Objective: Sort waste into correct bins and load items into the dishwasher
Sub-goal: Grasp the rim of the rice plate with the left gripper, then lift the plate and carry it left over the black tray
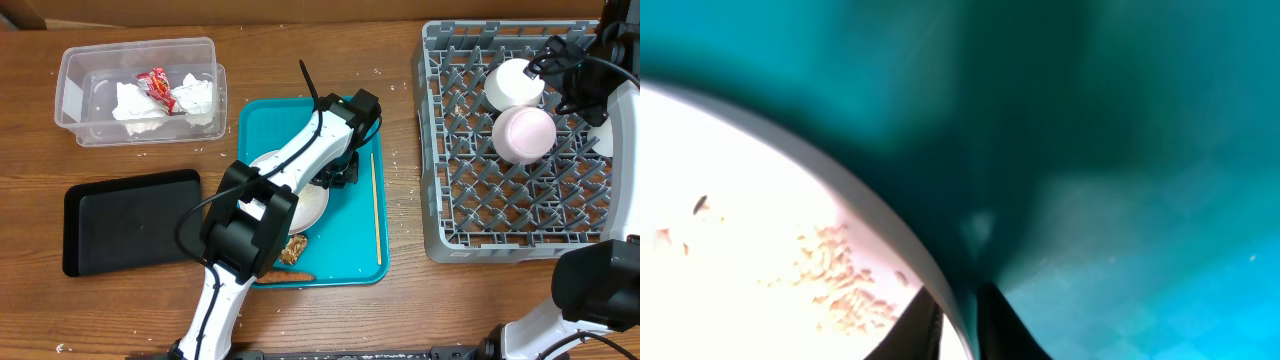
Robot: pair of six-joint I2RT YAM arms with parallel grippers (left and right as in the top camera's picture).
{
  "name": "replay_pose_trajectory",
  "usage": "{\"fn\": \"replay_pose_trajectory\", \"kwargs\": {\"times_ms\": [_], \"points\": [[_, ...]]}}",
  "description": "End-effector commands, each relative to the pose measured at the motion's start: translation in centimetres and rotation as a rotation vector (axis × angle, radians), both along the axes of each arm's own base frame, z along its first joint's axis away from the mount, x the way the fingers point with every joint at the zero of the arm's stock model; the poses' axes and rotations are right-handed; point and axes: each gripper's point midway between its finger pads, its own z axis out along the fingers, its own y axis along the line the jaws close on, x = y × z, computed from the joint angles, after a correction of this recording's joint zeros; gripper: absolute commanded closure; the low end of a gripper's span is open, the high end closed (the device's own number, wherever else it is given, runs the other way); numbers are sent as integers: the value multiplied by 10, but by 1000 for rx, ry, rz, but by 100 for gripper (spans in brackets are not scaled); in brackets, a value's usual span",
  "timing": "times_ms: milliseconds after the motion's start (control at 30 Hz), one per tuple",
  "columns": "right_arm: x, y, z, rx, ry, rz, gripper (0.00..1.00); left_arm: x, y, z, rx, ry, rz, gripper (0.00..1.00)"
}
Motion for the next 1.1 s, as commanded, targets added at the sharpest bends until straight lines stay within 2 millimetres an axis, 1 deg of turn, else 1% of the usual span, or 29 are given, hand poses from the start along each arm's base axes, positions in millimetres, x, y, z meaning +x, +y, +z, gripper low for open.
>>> {"fn": "replay_pose_trajectory", "kwargs": {"times_ms": [0, 100, 200, 333, 467, 667, 700, 900, 1067], "points": [[0, 1, 13, -4, -36, -3, 0, -7, 4, -9, 33, 25, 4, 91], [0, 1, 13, -4, -36, -3, 0, -8, 5, -6, 39, 31, 5, 96], [0, 1, 13, -4, -36, -3, 0, -8, 8, -2, 54, 32, 5, 96], [0, 1, 13, -5, -36, -3, 0, -7, 16, 8, 103, 23, 32, 96], [0, 1, 13, -4, -36, -3, 0, -8, 18, 18, 118, 26, 43, 96], [0, 1, 13, -4, -36, -3, 0, 0, 35, 45, 222, -32, 94, 96], [0, 1, 13, -4, -36, -3, 0, 2, 35, 52, 229, -44, 97, 96], [0, 1, 13, -5, -36, -3, 0, 10, 34, 76, 224, -82, 115, 96], [0, 1, 13, -5, -36, -3, 0, 7, 50, 96, 297, -108, 183, 96]]}}
